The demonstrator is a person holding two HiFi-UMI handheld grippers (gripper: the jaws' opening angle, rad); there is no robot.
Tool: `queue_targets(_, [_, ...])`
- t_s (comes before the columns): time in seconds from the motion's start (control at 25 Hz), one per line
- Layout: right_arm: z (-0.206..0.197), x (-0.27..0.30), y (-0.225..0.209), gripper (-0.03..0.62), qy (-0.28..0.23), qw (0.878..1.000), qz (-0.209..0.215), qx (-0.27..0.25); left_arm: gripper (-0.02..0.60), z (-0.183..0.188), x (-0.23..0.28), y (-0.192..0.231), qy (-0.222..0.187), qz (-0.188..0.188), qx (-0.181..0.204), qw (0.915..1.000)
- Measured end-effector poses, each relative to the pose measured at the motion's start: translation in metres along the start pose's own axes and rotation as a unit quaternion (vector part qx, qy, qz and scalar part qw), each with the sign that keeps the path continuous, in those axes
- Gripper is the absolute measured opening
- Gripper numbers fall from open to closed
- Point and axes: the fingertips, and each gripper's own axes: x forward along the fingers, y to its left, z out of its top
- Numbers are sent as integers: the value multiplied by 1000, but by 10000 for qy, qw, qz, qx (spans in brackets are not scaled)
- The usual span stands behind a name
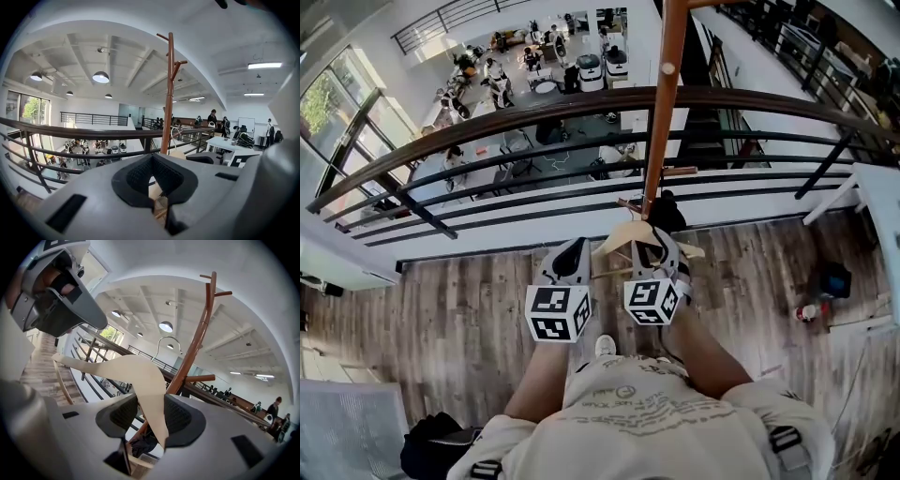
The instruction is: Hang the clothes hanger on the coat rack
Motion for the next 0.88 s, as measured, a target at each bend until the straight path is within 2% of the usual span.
queue_targets(0.48, [-45, 24, 14, 173, 630, 9975, -252, 219, 5, -24, 12, 18, 352, -292, 67, 9989])
queue_targets(0.88, [-68, 48, 20, 173, 916, 9942, -398, 392, 5, -40, 21, 35, 544, -405, 98, 9976])
